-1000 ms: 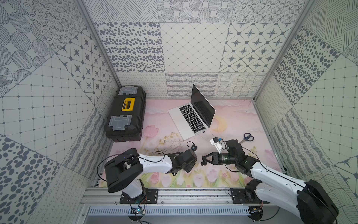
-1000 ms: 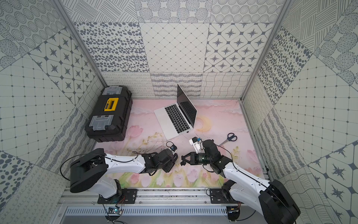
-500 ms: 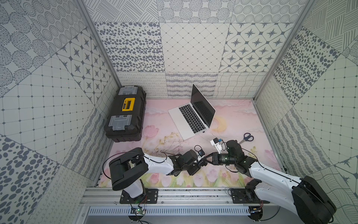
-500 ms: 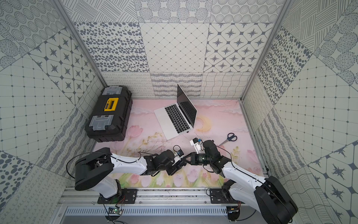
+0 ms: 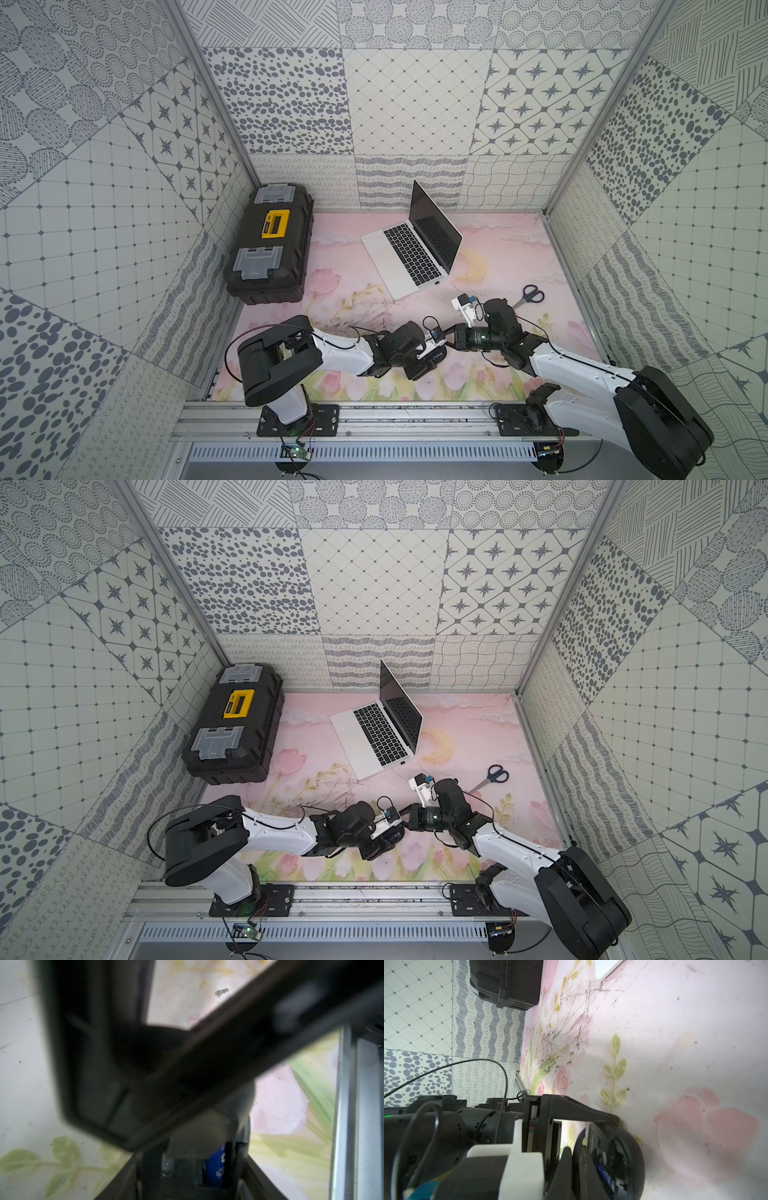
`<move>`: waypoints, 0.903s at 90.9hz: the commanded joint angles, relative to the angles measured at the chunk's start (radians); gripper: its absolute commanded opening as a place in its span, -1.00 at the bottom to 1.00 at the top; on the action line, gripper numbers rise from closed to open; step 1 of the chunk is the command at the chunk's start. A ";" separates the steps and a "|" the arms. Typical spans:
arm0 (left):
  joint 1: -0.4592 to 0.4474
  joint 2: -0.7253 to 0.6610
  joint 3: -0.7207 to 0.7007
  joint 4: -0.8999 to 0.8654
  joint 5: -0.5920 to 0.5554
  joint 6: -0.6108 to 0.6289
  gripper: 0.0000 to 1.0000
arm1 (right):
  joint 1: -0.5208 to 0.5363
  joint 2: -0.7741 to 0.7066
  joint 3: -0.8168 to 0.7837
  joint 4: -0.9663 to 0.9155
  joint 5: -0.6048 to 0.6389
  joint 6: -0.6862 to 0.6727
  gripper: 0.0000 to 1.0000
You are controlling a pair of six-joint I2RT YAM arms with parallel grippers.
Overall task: Insert the wireless mouse receiver into the laptop
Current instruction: Close the lid on the mouse.
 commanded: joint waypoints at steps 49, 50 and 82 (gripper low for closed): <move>-0.008 0.050 -0.010 -0.296 0.130 -0.026 -0.60 | -0.004 -0.089 -0.043 -0.102 0.005 0.024 -1.00; -0.008 0.050 -0.010 -0.296 0.130 -0.028 -0.60 | -0.004 -0.089 -0.042 -0.104 0.005 0.025 -1.00; -0.008 0.052 -0.009 -0.296 0.123 -0.029 -0.61 | -0.004 -0.100 -0.044 -0.150 0.028 0.023 -1.00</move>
